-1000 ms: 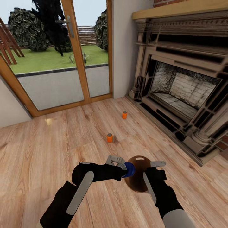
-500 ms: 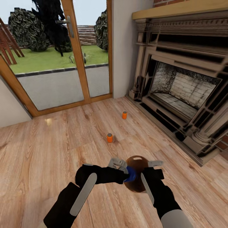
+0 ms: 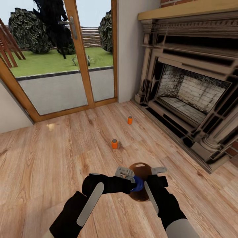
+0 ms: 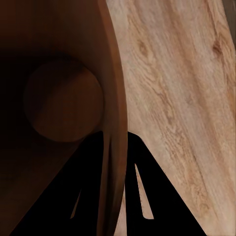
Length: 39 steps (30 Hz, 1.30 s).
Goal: Put the three can of soda from the living room inside the tash can in the kitchen.
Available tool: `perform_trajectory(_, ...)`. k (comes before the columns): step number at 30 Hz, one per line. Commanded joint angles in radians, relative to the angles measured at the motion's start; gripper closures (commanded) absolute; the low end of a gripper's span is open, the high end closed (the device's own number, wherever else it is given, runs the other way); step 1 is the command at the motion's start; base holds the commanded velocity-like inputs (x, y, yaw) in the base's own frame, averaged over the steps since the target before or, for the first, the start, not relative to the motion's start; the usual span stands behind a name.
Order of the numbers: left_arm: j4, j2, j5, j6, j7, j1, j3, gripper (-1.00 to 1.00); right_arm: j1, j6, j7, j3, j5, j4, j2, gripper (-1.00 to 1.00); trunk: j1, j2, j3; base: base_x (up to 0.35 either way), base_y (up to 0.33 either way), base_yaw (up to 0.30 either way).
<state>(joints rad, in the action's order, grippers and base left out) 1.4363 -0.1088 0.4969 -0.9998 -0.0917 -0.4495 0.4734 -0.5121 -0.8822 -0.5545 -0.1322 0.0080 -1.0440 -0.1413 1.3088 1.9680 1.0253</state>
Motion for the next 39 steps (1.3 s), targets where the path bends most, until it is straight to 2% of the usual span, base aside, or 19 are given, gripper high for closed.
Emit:
perform_trajectory(1, -0.004, 0.000, 0.000, 0.005, 0.001, 0.000, 0.000, 1.00, 0.000, -0.002, 0.004, -0.004, 0.012, -0.001, -0.001, 1.00, 0.000, 0.000, 0.000, 0.000, 0.000, 0.000)
perform_trajectory(4, -0.017, -0.001, 0.000, 0.020, 0.001, 0.000, 0.001, 1.00, 0.001, -0.003, 0.004, -0.024, 0.011, -0.001, -0.002, 1.00, 0.000, 0.000, 0.000, 0.000, 0.000, 0.000)
perform_trajectory(13, -0.054, -0.002, -0.001, 0.058, 0.003, -0.001, 0.020, 1.00, 0.001, -0.005, 0.005, -0.033, 0.010, -0.001, -0.004, 1.00, 0.000, 0.000, 0.000, 0.000, 0.000, 0.000)
perform_trajectory(14, -0.057, -0.002, -0.001, 0.059, 0.003, -0.001, 0.020, -1.00, 0.001, -0.005, 0.005, -0.033, 0.010, -0.001, -0.004, 1.00, 0.000, 0.000, 0.000, 0.000, 0.000, 0.000)
perform_trajectory(30, -0.073, -0.005, -0.006, 0.078, 0.004, -0.002, 0.024, -1.00, 0.001, -0.007, 0.005, -0.034, 0.010, -0.002, -0.003, 1.00, 0.000, 0.000, 0.000, 0.000, 0.000, 0.000)
perform_trajectory(39, -0.069, 0.003, -0.002, 0.077, 0.004, -0.002, 0.022, -1.00, 0.001, -0.008, 0.007, -0.034, 0.011, -0.002, -0.002, 1.00, 0.000, 0.000, 0.000, 0.000, 0.000, 0.000)
